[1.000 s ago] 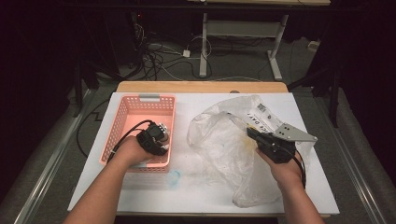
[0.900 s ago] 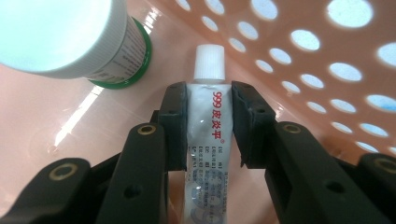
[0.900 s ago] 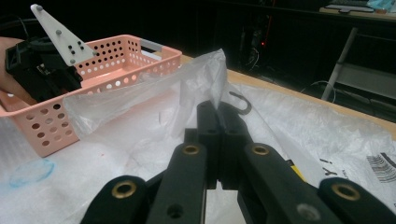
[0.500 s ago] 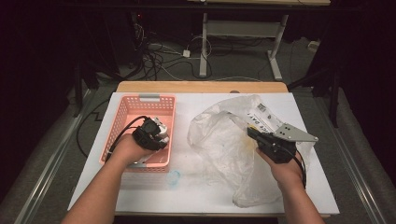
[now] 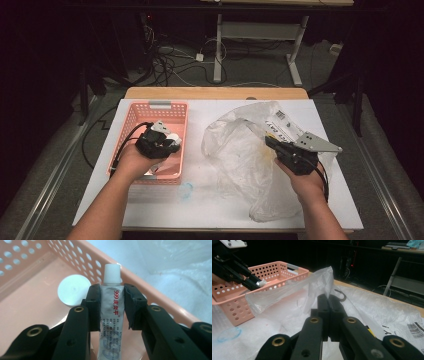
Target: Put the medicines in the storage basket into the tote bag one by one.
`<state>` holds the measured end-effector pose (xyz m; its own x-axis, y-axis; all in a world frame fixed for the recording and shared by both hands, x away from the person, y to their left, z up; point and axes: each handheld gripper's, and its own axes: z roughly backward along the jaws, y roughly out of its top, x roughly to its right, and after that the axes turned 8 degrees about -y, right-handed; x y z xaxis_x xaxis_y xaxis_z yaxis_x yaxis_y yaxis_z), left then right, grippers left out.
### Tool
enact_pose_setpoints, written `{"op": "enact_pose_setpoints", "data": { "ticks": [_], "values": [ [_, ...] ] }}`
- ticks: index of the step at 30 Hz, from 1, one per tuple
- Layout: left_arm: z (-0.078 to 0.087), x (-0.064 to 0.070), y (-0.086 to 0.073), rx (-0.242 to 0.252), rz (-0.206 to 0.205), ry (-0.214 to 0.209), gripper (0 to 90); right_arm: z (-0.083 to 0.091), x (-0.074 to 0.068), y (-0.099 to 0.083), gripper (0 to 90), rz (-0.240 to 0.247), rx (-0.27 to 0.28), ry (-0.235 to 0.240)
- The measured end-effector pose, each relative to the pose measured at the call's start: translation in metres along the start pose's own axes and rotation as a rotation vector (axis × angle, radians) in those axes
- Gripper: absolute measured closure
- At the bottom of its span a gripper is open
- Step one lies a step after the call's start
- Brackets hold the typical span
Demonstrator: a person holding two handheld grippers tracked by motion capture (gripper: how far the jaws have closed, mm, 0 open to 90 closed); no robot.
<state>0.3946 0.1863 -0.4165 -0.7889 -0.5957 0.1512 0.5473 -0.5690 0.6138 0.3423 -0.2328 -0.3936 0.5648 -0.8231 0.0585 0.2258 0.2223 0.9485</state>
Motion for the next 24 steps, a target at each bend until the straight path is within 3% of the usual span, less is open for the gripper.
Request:
{"op": "enact_pose_setpoints", "data": {
  "ticks": [14, 24],
  "values": [
    [0.027, 0.013, -0.008, 0.252, 0.046, 0.020, 67.0, 0.002, 0.000, 0.001, 90.0, -0.010, 0.006, -0.001],
    [0.043, 0.021, -0.016, 0.358, 0.049, 0.033, 67.0, 0.001, -0.002, -0.001, 90.0, -0.005, 0.002, 0.001]
  ]
}}
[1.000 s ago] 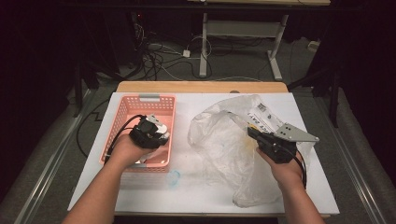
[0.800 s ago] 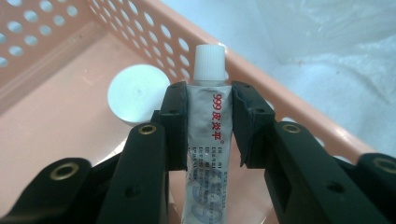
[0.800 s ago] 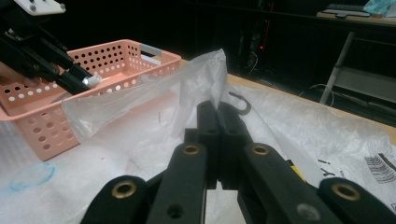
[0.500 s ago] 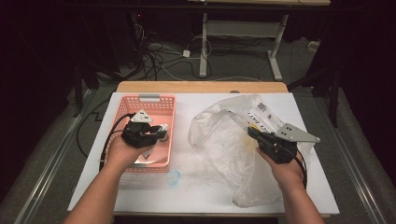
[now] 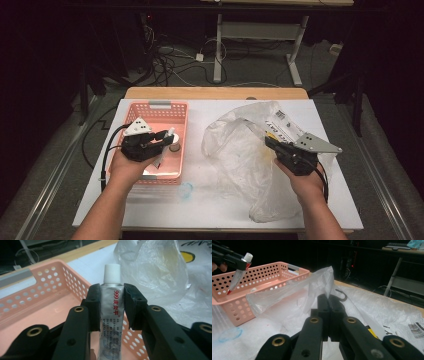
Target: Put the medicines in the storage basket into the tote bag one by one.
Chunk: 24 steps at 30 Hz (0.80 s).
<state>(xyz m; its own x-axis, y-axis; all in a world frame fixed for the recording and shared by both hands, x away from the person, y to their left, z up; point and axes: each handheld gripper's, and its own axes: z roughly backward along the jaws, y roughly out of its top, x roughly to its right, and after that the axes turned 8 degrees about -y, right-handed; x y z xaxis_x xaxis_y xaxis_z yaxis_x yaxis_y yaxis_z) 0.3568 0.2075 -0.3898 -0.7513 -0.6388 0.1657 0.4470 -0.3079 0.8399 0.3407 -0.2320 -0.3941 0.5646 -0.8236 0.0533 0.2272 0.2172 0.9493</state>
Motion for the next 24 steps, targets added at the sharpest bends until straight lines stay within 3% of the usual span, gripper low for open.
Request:
{"op": "enact_pose_setpoints", "data": {
  "ticks": [12, 19, 24],
  "values": [
    [0.006, 0.006, -0.011, 0.116, 0.018, -0.007, 67.0, -0.002, -0.003, -0.001, 90.0, 0.007, -0.006, -0.002],
    [0.002, 0.018, -0.005, 0.153, 0.019, -0.062, 67.0, -0.003, -0.004, -0.002, 90.0, 0.016, -0.008, -0.003],
    [-0.002, 0.030, 0.002, 0.154, -0.010, -0.084, 67.0, -0.003, -0.005, -0.002, 90.0, 0.014, -0.010, -0.002]
  ]
}}
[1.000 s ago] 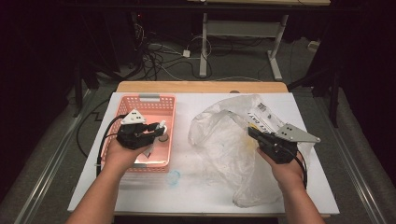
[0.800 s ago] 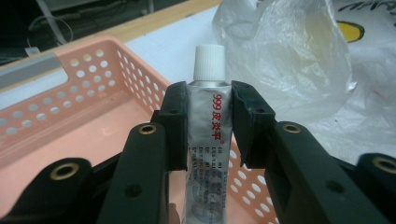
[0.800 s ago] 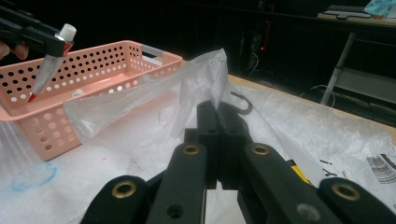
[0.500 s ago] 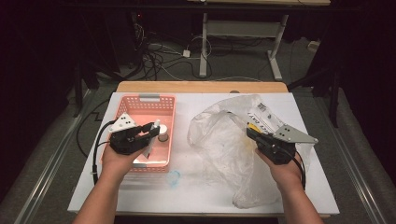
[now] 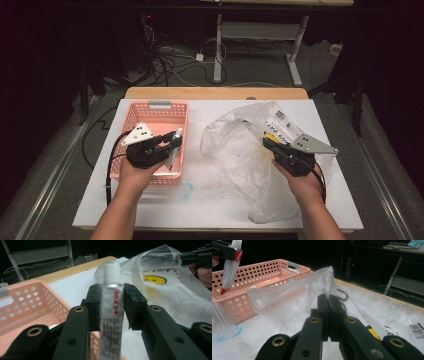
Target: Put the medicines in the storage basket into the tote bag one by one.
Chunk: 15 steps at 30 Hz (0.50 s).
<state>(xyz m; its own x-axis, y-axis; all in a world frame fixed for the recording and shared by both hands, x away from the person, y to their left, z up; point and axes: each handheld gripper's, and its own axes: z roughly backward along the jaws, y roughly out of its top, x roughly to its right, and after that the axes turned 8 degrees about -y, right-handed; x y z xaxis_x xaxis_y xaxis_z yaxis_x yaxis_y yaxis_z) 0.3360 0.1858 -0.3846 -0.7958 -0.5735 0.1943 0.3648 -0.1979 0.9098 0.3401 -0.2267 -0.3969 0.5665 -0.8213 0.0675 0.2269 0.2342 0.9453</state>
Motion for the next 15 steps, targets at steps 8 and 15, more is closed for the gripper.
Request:
{"op": "enact_pose_setpoints", "data": {
  "ticks": [8, 15],
  "values": [
    [-0.012, 0.019, 0.005, 0.008, -0.030, -0.048, 67.0, 0.001, 0.000, 0.001, 90.0, 0.002, 0.006, 0.004],
    [-0.021, 0.034, 0.005, 0.006, -0.055, -0.076, 66.9, 0.001, 0.001, 0.002, 90.0, 0.000, 0.012, 0.003]
  ]
}}
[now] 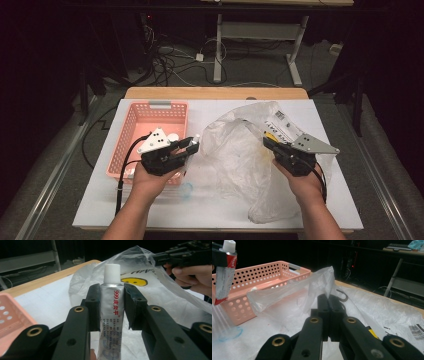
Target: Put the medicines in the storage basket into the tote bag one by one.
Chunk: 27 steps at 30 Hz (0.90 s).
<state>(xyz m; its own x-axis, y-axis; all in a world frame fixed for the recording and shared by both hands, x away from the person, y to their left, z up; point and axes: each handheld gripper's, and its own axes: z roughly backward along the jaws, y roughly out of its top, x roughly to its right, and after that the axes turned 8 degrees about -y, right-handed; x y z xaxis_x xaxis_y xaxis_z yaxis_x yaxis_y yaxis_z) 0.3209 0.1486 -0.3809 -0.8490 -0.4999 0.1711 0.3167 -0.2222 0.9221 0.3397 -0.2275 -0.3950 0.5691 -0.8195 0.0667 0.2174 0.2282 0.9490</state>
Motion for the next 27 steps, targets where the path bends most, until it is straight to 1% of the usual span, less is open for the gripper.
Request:
{"op": "enact_pose_setpoints", "data": {
  "ticks": [3, 9, 13, 18, 21, 27],
  "values": [
    [-0.003, 0.005, 0.000, 0.003, 0.000, -0.018, 67.0, 0.000, 0.000, 0.001, 90.0, 0.000, 0.002, 0.001],
    [-0.010, 0.013, -0.001, -0.012, -0.008, -0.045, 66.9, 0.001, 0.000, 0.002, 90.0, -0.002, 0.007, 0.002],
    [-0.017, 0.019, -0.001, -0.023, -0.020, -0.060, 67.0, 0.001, -0.001, 0.003, 90.0, 0.000, 0.012, 0.002],
    [-0.024, 0.024, -0.002, -0.038, -0.032, -0.073, 66.9, -0.001, -0.004, 0.003, 90.0, 0.002, 0.011, 0.009],
    [-0.028, 0.026, -0.004, -0.048, -0.037, -0.076, 66.9, -0.002, -0.005, 0.003, 90.0, 0.012, 0.011, 0.015],
    [-0.035, 0.029, -0.005, -0.060, -0.037, -0.084, 66.9, -0.005, -0.009, 0.004, 90.0, 0.015, 0.009, 0.020]
  ]
}}
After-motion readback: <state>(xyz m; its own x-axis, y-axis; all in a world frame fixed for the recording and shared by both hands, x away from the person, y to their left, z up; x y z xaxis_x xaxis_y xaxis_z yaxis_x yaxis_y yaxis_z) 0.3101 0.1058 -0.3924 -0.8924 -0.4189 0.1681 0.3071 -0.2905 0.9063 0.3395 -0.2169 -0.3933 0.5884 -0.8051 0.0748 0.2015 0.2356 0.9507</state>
